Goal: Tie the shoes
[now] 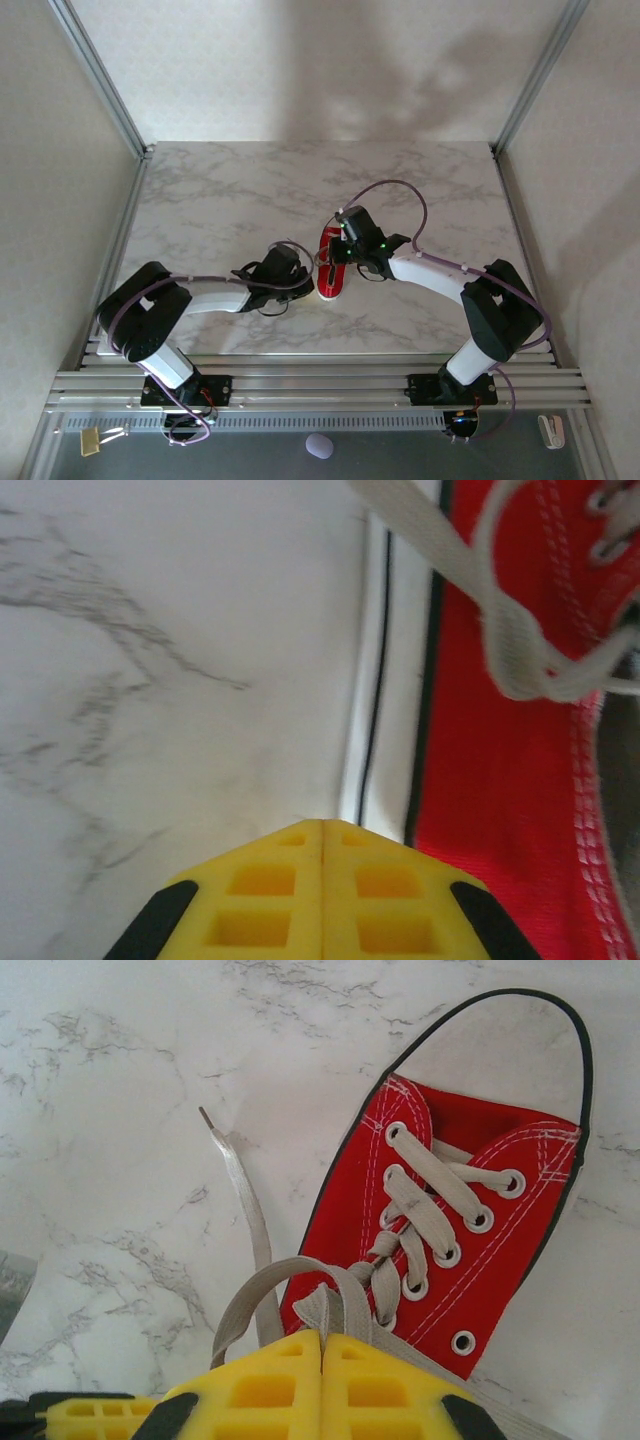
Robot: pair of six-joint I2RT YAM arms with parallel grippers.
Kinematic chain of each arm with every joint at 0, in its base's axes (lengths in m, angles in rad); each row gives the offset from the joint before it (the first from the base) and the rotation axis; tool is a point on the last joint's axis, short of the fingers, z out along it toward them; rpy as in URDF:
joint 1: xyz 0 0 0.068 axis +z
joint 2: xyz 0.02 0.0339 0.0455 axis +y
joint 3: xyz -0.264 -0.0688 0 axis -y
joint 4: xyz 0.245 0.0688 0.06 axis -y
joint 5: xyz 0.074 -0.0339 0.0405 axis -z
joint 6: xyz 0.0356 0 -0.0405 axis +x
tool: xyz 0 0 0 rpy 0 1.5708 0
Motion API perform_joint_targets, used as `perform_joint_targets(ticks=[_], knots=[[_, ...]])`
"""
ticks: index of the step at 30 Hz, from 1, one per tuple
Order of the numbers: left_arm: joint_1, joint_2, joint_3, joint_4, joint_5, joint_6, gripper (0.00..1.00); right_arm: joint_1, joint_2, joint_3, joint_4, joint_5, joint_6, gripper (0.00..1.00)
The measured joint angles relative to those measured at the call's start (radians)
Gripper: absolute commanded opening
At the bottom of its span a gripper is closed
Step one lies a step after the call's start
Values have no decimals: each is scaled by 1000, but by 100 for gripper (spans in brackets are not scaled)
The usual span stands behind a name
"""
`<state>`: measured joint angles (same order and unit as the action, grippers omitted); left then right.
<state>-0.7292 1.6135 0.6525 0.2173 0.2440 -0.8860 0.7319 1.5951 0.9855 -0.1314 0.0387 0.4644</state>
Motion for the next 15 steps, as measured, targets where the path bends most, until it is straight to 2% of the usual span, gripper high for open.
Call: perform_joint_targets(ticks=[15], knots=[[-100,126,43,148,56,-58,6,-18,-11,-11,0,1,31,0]])
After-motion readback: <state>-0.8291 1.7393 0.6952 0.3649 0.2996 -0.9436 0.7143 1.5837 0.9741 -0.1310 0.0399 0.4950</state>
